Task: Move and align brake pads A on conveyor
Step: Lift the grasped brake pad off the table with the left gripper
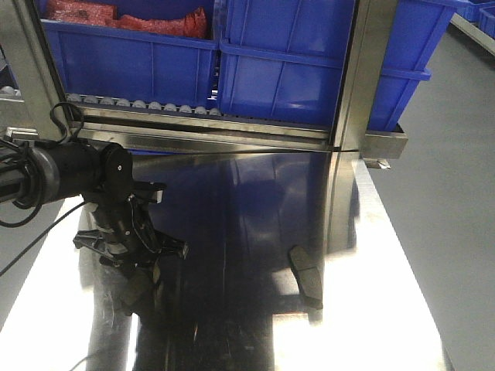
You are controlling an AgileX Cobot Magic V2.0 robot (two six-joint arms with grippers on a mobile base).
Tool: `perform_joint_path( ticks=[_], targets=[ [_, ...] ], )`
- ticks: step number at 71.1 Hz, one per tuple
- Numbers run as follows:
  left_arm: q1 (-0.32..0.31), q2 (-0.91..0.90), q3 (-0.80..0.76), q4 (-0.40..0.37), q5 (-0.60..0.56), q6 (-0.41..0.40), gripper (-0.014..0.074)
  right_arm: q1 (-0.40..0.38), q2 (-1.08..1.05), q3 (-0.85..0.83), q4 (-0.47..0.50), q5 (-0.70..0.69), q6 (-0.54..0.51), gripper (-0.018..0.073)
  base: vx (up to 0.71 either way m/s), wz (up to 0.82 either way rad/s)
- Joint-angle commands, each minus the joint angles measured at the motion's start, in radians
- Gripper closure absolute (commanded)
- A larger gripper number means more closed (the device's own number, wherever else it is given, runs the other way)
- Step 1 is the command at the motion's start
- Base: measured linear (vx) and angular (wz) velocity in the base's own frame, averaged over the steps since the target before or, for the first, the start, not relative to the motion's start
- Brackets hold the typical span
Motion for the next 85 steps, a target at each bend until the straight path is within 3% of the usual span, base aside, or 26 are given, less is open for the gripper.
perform_joint_path(
  ticks=[1, 26, 52, 64, 85],
  targets=[
    [-0.007, -0.079, -0.023, -0.007, -0.043, 0.018, 0.0380, -0.003, 0.007, -0.025, -0.001, -0.072, -0.006, 0.0568, 0.00, 0.00],
    [-0.007, -0.295, 0.091, -0.006, -0.157, 0.041, 0.0379, -0.003, 0.007, -0.025, -0.001, -0.071, -0.006, 0.0568, 0.00, 0.00],
    [-0.007, -0.783, 0.408, -0.005, -0.337, 0.041, 0.0379, -0.003, 0.007, -0.025, -0.001, -0.071, -0.006, 0.0568, 0.00, 0.00],
    [-0.007, -1.013, 0.558, 0.037, -0.409, 0.041, 0.0379, -0.003, 0.007, -0.025, -0.001, -0.071, -0.006, 0.0568, 0.00, 0.00],
    [-0.007, -1.351, 0.756, 0.054, -0.441, 0.041, 0.0379, -0.003, 0.007, -0.025, -0.001, -0.072, -0.006, 0.0568, 0.00, 0.00]
  ],
)
